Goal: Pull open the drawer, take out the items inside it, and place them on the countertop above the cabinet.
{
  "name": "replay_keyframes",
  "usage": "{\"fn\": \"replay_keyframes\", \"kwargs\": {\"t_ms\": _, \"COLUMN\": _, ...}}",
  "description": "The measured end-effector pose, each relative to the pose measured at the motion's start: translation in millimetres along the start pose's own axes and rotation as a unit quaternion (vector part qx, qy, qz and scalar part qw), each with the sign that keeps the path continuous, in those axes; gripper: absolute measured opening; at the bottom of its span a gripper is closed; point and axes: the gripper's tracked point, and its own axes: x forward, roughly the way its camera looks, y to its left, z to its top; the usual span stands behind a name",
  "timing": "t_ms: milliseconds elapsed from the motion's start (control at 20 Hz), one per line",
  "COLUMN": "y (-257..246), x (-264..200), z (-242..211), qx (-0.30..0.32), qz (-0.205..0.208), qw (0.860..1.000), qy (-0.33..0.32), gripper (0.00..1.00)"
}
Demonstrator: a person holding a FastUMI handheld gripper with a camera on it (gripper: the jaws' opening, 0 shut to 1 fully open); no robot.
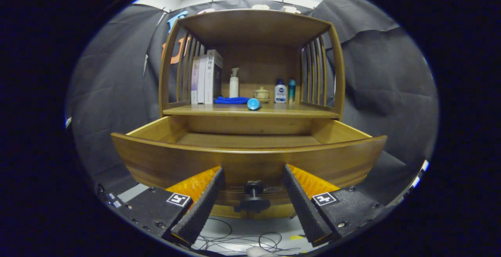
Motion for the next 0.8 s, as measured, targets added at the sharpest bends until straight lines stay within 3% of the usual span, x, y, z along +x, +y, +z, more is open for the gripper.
{"fn": "replay_keyframes", "kwargs": {"t_ms": 800, "y": 8.8, "x": 69.4, "z": 25.8, "qx": -0.001, "qz": -0.016, "qw": 1.0, "qy": 0.002, "gripper": 0.98}}
